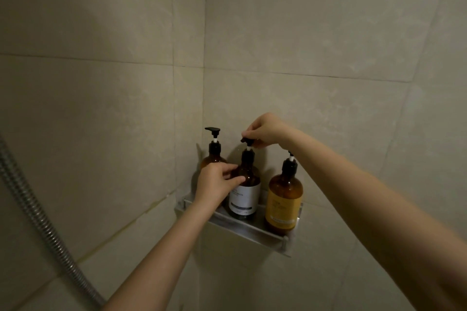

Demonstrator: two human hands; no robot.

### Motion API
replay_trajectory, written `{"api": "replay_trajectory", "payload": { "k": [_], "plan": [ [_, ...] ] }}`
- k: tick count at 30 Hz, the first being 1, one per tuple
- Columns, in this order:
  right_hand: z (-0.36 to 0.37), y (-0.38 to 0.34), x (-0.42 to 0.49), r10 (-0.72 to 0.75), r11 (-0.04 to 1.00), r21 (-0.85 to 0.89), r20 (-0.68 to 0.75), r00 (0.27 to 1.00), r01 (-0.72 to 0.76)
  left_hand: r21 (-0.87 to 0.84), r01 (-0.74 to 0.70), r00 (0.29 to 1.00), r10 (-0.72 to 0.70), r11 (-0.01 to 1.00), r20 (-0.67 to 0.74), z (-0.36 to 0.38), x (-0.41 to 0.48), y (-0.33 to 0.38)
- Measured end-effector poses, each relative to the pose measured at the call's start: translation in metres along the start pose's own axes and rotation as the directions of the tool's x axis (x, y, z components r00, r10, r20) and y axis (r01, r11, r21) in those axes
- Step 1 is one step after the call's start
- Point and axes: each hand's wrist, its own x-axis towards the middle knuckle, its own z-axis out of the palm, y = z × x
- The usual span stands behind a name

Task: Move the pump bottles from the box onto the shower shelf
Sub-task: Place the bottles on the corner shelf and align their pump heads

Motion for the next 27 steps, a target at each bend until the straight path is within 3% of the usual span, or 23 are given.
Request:
{"api": "replay_trajectory", "payload": {
  "k": [7,13,19,21,23,25,27],
  "plan": [
    [-0.006,0.004,0.005,0.007,0.998,0.054,0.073,0.997,-0.011,-0.029,-0.007,1.000,0.007,1.000,0.005,0.002,-0.001,0.000],
    [-0.006,0.010,0.007,-0.081,0.995,0.061,0.131,0.988,0.073,-0.072,0.001,1.000,0.000,0.997,0.015,0.002,-0.001,0.000],
    [-0.011,0.002,0.011,-0.072,0.994,-0.075,0.141,0.987,0.083,-0.061,-0.015,1.000,0.016,0.998,0.020,-0.001,-0.005,0.004],
    [-0.008,-0.005,0.018,-0.101,0.988,-0.112,0.058,0.993,0.107,-0.091,-0.036,0.998,0.032,0.995,-0.047,-0.005,-0.008,0.005],
    [0.001,-0.014,0.028,-0.147,0.982,-0.126,-0.029,0.989,0.142,-0.127,-0.059,0.977,0.031,0.990,-0.210,-0.013,-0.011,0.004],
    [0.013,-0.025,0.036,-0.187,0.974,-0.137,-0.039,0.982,0.180,-0.140,-0.036,0.939,-0.015,0.989,-0.345,-0.022,-0.011,-0.003],
    [0.025,-0.035,0.044,-0.199,0.970,-0.147,-0.007,0.980,0.195,-0.135,0.019,0.925,-0.069,0.991,-0.374,-0.031,-0.010,-0.012]
  ]
}}
